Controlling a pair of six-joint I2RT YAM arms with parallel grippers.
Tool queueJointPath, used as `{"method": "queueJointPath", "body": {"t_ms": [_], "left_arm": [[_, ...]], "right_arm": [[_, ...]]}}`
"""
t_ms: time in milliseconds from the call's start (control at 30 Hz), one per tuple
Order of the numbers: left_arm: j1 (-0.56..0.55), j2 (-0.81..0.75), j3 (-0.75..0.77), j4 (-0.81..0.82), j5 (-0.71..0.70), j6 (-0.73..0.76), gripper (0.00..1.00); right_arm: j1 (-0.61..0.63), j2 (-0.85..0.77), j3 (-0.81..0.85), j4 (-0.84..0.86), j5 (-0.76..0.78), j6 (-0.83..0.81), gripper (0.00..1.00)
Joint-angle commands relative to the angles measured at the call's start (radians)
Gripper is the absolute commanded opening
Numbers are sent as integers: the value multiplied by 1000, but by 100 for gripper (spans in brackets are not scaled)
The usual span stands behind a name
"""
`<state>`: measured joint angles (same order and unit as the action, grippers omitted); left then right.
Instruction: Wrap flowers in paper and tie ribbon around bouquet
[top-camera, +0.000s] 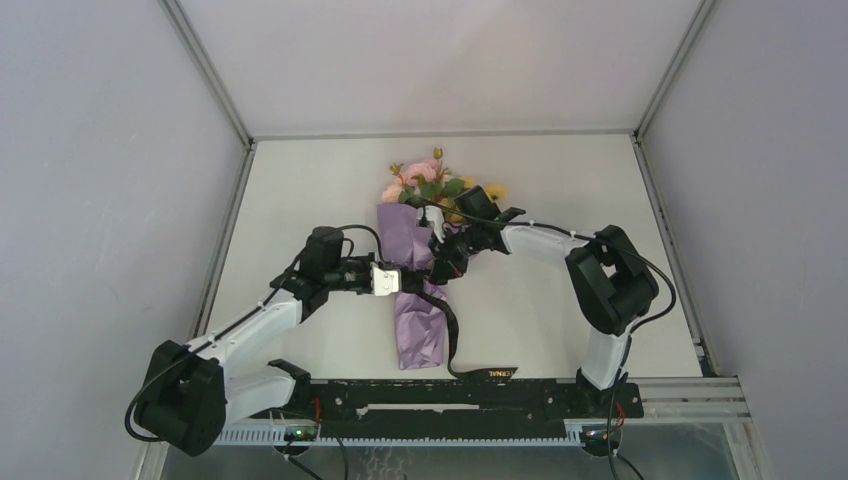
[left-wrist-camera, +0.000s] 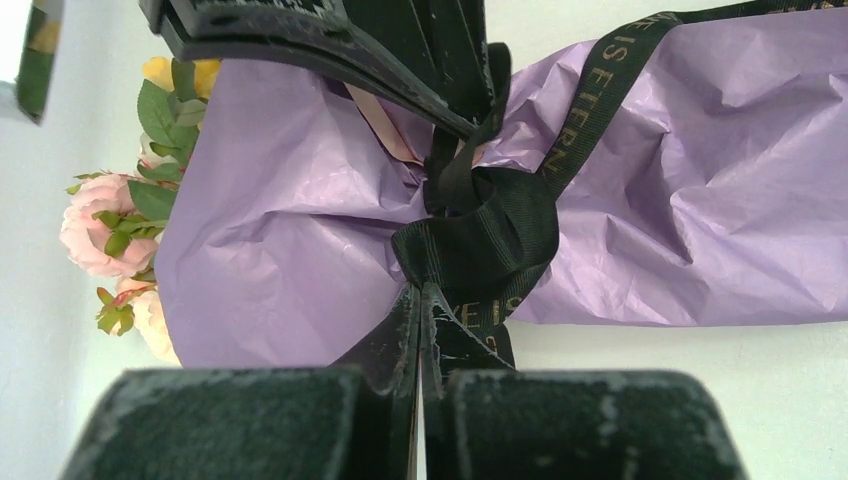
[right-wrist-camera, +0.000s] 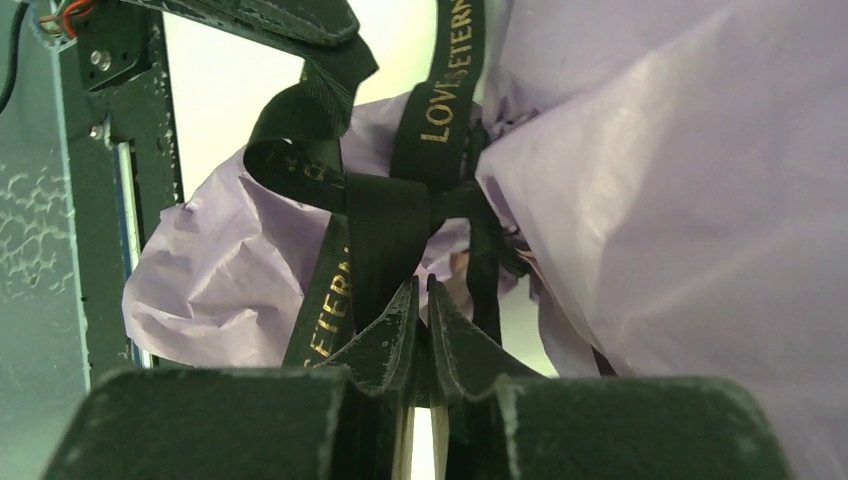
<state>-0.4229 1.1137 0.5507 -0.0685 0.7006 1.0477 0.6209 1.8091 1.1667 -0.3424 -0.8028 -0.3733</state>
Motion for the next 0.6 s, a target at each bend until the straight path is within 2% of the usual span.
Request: {"method": "queueJointPath", "body": {"t_ms": [0,200,333,567], "left_arm": [[10,-1,-24,51,9,32,0],[10,3,-35,61,4,40,0],[10,3,-37,64,13,40,0],[9,3,-39,64,10,39,0]], "right_arm": [[26,33,83,-66,-107,-75,15],[30,45,85,-88,-139,-79,19],[41,48,85,-99,-163,-76,26],[57,72,85,-85,-73,-41,37]]}}
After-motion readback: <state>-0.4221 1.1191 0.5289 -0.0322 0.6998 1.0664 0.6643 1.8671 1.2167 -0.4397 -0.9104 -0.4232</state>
